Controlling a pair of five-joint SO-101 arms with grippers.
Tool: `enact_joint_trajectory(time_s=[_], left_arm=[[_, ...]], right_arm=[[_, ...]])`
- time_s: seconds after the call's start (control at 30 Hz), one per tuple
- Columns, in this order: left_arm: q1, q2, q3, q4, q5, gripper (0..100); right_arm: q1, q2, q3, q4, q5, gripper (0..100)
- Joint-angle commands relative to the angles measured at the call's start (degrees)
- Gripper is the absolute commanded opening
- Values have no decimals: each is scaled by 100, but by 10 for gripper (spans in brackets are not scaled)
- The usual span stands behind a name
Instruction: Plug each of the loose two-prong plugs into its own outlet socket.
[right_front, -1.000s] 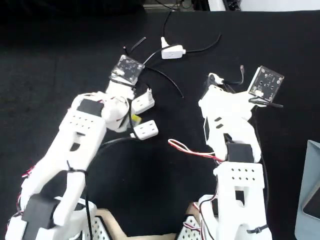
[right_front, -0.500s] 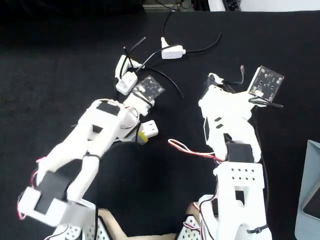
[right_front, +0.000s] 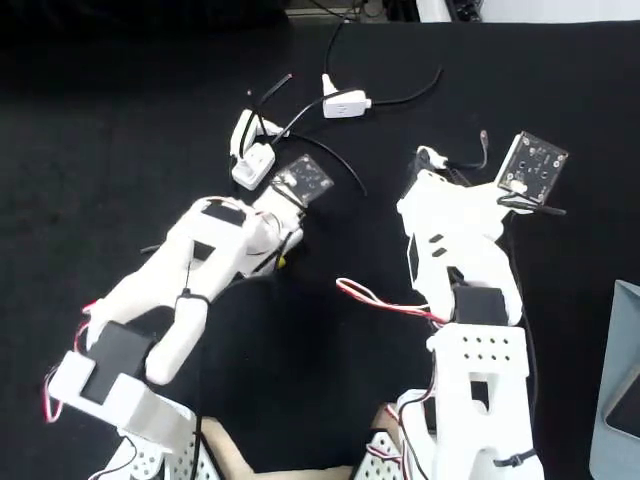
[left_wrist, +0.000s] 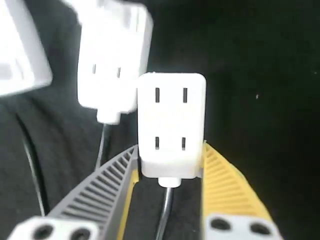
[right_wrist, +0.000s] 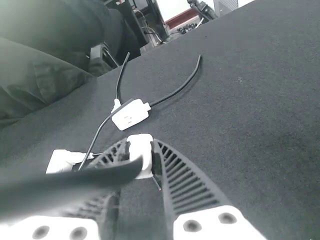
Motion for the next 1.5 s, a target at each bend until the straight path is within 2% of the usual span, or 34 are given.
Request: enact_joint_trajectory(time_s=[0.0, 0.33, 0.43, 0.6, 0.7, 0.83, 1.0, 1.17, 1.33, 1.47], left_arm=[[57, -686, 488, -88, 422, 152], [-4, -2769, 2651, -88, 413, 156], [-57, -3437, 3046, -88, 413, 178], [-708, -4255, 3204, -88, 492, 309], [-1042, -4642, 3231, -53, 677, 313], [-1341, -5134, 3222, 404, 703, 310], [-2044, -5908, 3477, 536, 1345, 310], [-2642, -6629, 3969, 536, 1415, 310], [-2730, -7156, 4611, 501, 1424, 310], [-2730, -7508, 5059, 149, 1433, 310]], right_arm=[[35, -92, -75, -123, -26, 13], [35, -92, -75, -97, -26, 13], [-97, -92, -48, -79, 264, 13], [-738, -92, 171, -70, 905, 13], [-1037, -92, 268, -62, 1248, 13], [-1451, -84, 198, 413, 1547, 13], [-2400, -84, 92, 1046, 1767, 13], [-3209, 224, 66, 1108, 1864, 13], [-3657, 1314, -259, 1099, 2092, 13], [-3842, 2229, -743, 1073, 2409, 12]])
